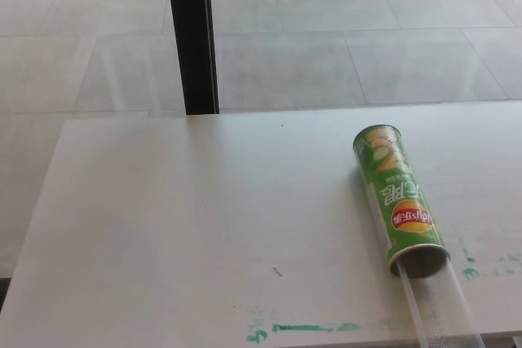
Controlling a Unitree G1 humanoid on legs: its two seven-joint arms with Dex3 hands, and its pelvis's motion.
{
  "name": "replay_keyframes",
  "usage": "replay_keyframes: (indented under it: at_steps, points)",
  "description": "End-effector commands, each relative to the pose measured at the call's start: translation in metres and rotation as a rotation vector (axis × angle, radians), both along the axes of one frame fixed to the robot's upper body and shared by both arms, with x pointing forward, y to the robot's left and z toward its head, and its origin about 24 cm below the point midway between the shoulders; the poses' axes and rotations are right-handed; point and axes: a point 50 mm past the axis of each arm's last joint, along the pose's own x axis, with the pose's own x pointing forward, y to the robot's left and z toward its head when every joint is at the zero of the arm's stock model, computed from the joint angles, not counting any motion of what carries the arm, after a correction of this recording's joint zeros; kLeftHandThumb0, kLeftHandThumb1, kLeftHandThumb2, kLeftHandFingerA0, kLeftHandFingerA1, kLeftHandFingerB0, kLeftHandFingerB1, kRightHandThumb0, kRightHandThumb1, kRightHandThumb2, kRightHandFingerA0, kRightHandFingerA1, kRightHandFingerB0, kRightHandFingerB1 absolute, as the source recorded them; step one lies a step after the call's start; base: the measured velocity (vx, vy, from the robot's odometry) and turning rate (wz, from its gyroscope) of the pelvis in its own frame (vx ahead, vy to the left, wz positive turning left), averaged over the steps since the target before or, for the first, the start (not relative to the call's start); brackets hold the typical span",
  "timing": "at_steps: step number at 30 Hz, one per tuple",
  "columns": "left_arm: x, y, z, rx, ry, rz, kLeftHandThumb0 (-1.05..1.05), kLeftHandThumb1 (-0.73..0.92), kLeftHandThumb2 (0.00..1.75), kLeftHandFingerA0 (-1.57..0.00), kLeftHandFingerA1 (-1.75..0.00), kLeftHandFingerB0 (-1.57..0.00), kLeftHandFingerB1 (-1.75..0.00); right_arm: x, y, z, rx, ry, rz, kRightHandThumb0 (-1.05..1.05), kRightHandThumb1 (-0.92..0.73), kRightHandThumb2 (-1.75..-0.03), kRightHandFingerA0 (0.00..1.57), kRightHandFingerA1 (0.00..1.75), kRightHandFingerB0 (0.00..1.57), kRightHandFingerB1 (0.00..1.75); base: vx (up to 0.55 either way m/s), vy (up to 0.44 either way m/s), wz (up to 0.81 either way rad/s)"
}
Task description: Use the right hand as a fist to push the chips tray inside its container kept in the middle of the desk
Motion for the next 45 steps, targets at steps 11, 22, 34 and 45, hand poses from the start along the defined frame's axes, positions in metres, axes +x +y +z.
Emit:
replay_keyframes:
  at_steps: [11,22,34,45]
  points:
    - [-0.008,0.026,0.022,-0.04,-0.102,0.182,-0.81,0.91,0.67,-0.52,-0.58,-0.32,-0.45,0.027,-0.079,0.13,-0.154,-0.78,-0.474,-0.76,-0.53,-0.99,1.01,0.98,0.47,0.61,0.0,0.0,0.0]
    - [-0.008,0.025,0.021,-0.039,-0.086,0.163,-0.79,0.92,0.69,-0.48,-0.55,-0.28,-0.42,0.07,-0.02,0.249,-0.37,-1.079,0.012,-0.79,-0.56,-0.98,0.75,0.89,0.44,0.52,0.0,0.0,0.0]
    - [-0.008,0.026,0.021,-0.036,-0.095,0.189,-0.82,0.9,0.67,-0.47,-0.56,-0.31,-0.44,0.074,0.091,0.258,-0.377,-1.061,0.584,-0.61,-0.81,-0.65,0.68,1.18,0.38,0.42,0.0,0.0,0.0]
    - [-0.013,0.027,0.022,-0.016,-0.023,0.127,-0.8,0.92,0.68,-0.5,-0.54,-0.36,-0.45,0.033,0.138,0.217,-0.434,-0.756,1.206,-0.53,-0.77,-0.64,0.78,1.28,0.39,0.47,0.0,0.0,0.0]
